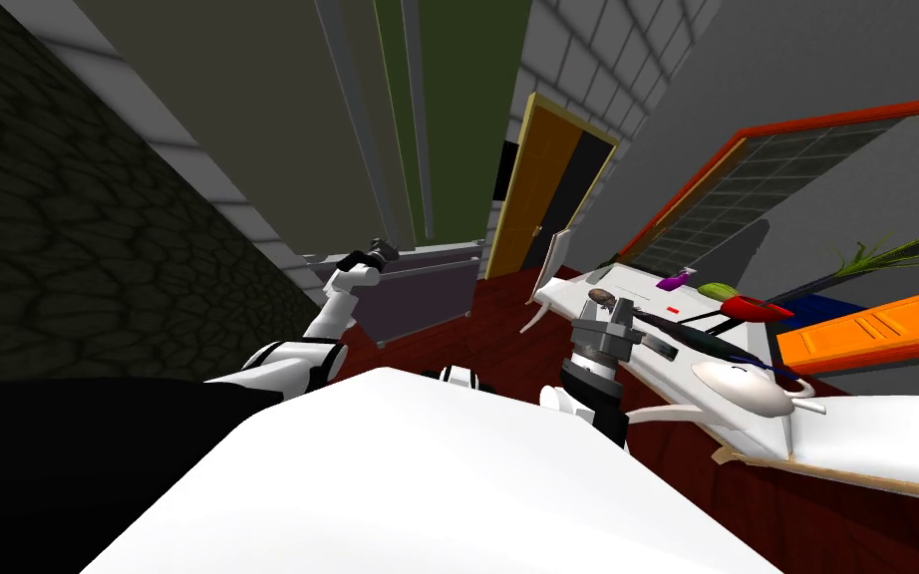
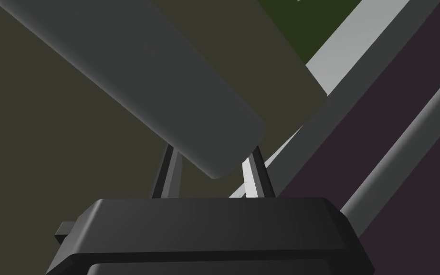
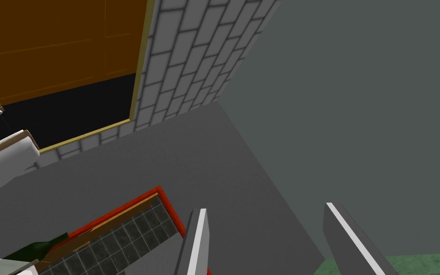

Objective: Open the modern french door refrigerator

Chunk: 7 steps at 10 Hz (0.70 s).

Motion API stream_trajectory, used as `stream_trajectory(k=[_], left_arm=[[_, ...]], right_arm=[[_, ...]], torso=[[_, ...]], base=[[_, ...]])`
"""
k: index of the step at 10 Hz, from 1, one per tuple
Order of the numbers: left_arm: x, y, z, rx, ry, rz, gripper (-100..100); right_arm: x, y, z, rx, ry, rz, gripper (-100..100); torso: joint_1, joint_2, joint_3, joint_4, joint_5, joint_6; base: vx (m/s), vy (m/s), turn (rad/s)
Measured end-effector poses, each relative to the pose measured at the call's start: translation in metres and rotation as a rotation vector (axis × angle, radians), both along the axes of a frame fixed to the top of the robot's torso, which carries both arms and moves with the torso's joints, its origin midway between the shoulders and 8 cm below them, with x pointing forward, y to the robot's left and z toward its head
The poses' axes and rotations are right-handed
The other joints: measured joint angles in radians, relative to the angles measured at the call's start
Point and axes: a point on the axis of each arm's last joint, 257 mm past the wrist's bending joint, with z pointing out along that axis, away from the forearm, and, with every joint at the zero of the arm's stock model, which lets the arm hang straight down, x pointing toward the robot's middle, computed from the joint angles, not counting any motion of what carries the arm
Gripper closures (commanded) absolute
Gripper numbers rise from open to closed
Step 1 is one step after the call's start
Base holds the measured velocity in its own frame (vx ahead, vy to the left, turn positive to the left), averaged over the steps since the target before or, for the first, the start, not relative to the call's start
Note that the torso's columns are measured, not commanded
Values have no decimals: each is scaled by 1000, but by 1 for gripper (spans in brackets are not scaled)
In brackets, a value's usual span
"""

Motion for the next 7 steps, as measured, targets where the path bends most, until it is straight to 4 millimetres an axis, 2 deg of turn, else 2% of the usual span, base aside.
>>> stream_trajectory(k=[4, 5, 7], left_arm=[[-2, -51, 5, 2, -6, -102, 100], [0, -66, 4, 0, -6, -129, 100], [-3, -75, -4, -2, 11, -146, 100]], right_arm=[[0, 0, 0, 0, 0, 0, 0], [0, 0, 0, 0, 0, 0, 0], [0, 0, 0, 0, 0, 0, 0]], torso=[[0, 8, 5, 0, 2, 4], [-5, 6, 4, -1, 0, 5], [-3, -4, -3, 0, -2, 5]], base=[[-247, 202, -133], [-126, 68, -36], [-118, 159, -59]])
